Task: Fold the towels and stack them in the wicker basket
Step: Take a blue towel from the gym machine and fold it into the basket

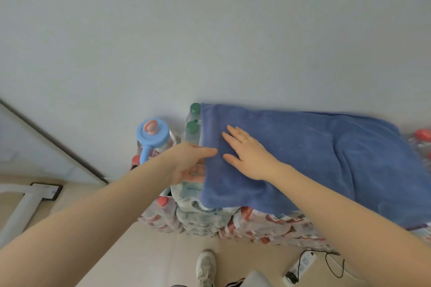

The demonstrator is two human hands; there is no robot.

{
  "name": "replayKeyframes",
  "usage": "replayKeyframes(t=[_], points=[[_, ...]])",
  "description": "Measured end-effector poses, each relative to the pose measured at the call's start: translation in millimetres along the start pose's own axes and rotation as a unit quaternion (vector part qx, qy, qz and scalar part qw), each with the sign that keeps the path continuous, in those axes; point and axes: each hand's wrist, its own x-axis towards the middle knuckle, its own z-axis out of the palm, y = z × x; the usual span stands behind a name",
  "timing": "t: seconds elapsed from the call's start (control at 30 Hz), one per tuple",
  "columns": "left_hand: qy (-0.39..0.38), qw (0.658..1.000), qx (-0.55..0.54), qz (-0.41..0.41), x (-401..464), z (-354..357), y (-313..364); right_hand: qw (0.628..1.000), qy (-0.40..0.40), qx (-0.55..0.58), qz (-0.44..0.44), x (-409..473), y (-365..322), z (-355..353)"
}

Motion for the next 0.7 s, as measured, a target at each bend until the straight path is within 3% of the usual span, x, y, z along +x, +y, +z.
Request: replayKeyframes(t=[0.07, 0.17, 0.27, 0.37, 0.47, 0.57, 0.7], points=[[-0.015, 1.0, 0.018, -0.012, -11.4, 6.7, -14.3, 1.0, -0.006, 0.006, 0.015, 2.1, -5.0, 3.8], [0.023, 1.0, 0.014, 0.009, -21.8, 9.3, -33.7, 1.0, -0.009, 0.002, 0.03, 3.2, -9.2, 8.4], [0.122, 0.991, -0.001, 0.061, -25.2, -3.9, -46.0, 0.999, -0.002, 0.0, 0.045, -1.3, -8.3, 10.7], [0.271, 0.938, 0.179, 0.118, -30.1, -10.6, -61.9, 0.998, 0.007, -0.029, 0.064, -14.9, -5.1, 16.6], [0.324, 0.924, 0.159, 0.126, -31.2, -10.1, -80.2, 0.991, 0.033, -0.083, 0.097, -30.0, 0.8, 17.2], [0.302, 0.941, 0.142, 0.054, -31.5, -1.7, -89.9, 0.982, 0.05, -0.127, 0.129, -47.8, 12.5, 14.7], [0.141, 0.987, 0.034, 0.064, -42.5, 24.1, -94.4, 0.978, 0.096, -0.081, 0.165, -80.0, 39.1, 14.0]])
